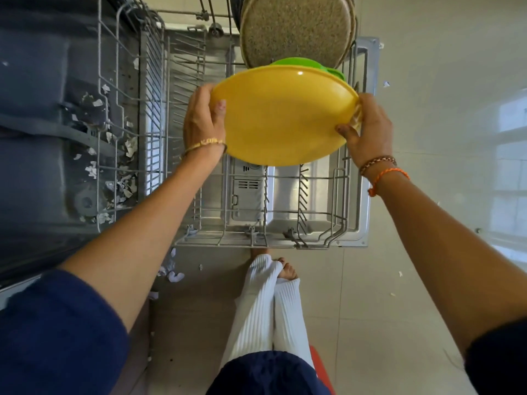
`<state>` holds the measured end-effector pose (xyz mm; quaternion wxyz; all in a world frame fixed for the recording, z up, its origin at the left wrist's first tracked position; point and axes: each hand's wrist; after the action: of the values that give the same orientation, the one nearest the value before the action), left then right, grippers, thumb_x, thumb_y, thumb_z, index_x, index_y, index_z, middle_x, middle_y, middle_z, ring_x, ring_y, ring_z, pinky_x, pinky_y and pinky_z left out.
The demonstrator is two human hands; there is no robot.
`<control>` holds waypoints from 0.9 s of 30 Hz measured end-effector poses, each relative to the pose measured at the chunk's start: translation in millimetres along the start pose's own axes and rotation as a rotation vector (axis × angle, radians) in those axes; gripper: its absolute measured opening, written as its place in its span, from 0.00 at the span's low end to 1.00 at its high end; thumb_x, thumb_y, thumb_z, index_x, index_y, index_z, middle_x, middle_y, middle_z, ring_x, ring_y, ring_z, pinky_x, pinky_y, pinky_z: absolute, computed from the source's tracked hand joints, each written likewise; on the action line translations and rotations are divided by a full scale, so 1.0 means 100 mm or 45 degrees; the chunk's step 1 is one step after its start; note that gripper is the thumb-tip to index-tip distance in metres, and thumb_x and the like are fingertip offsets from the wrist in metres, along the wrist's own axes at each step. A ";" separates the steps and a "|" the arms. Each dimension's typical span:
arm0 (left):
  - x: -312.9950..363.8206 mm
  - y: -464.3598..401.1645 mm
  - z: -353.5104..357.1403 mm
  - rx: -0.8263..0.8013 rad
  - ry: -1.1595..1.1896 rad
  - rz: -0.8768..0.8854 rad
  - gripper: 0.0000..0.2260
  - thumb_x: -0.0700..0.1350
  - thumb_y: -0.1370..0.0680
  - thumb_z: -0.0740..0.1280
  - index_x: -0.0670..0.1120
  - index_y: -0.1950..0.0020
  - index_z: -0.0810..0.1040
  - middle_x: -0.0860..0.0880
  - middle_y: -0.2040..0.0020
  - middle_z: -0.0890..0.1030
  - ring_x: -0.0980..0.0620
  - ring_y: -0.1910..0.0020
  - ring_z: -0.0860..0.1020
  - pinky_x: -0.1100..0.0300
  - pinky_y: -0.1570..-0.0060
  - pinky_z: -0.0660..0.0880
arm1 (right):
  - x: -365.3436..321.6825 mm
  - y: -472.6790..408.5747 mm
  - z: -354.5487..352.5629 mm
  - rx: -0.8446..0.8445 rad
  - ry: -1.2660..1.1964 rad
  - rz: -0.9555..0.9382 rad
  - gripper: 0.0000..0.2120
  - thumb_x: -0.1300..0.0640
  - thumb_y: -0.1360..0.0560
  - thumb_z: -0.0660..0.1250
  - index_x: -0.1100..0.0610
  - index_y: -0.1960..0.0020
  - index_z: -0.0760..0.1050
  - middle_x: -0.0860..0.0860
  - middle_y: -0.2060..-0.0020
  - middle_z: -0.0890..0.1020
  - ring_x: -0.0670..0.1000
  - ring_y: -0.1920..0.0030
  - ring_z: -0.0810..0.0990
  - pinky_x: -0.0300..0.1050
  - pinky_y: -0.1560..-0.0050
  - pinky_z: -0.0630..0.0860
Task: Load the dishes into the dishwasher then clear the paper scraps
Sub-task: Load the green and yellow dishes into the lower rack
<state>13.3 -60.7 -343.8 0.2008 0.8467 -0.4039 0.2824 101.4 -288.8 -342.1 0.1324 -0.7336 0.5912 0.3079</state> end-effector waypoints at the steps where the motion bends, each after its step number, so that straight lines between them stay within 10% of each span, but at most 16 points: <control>1: -0.01 -0.04 0.00 -0.014 0.007 0.006 0.16 0.46 0.19 0.55 0.39 0.35 0.69 0.41 0.39 0.74 0.46 0.42 0.73 0.70 0.57 0.61 | 0.00 -0.01 0.00 -0.021 -0.021 0.017 0.23 0.62 0.28 0.68 0.62 0.35 0.68 0.59 0.42 0.76 0.56 0.42 0.73 0.38 0.46 0.67; 10: 0.13 0.12 -0.29 -0.050 0.417 0.169 0.38 0.72 0.30 0.50 0.39 0.44 0.70 0.58 0.64 0.69 0.66 0.68 0.68 0.68 0.70 0.64 | -0.19 0.19 -0.13 0.313 -0.643 0.068 0.28 0.48 0.29 0.68 0.48 0.34 0.60 0.54 0.38 0.72 0.55 0.40 0.74 0.50 0.44 0.76; 15: 0.55 -0.01 -0.52 -0.005 0.486 -0.221 0.13 0.51 0.20 0.56 0.44 0.47 0.74 0.53 0.64 0.70 0.59 0.66 0.68 0.65 0.68 0.63 | -0.34 0.30 -0.26 0.255 -0.787 0.454 0.30 0.46 0.25 0.64 0.54 0.28 0.59 0.54 0.32 0.67 0.54 0.34 0.69 0.43 0.38 0.68; 21: 0.45 -0.04 -0.55 -0.451 0.477 -0.903 0.21 0.48 0.21 0.62 0.37 0.33 0.69 0.41 0.35 0.72 0.43 0.37 0.72 0.53 0.40 0.69 | -0.23 0.44 -0.32 0.110 -0.860 0.869 0.18 0.56 0.24 0.65 0.63 0.37 0.72 0.60 0.40 0.76 0.52 0.49 0.74 0.38 0.58 0.72; 27: 0.20 0.43 -0.47 -0.761 0.488 -1.119 0.14 0.45 0.24 0.67 0.36 0.46 0.75 0.40 0.43 0.77 0.51 0.64 0.74 0.60 0.63 0.72 | -0.09 0.68 -0.38 0.004 -0.881 1.135 0.16 0.57 0.26 0.68 0.65 0.42 0.75 0.57 0.56 0.77 0.52 0.63 0.73 0.41 0.66 0.71</control>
<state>-25.8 -70.6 -290.6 0.6004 0.7751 -0.0322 0.1943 46.8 -321.4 -295.4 0.1767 -0.2690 0.7666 0.5557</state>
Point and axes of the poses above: each hand's wrist, its own y-axis away from the middle knuckle, its own z-axis out of the palm, x = y × z
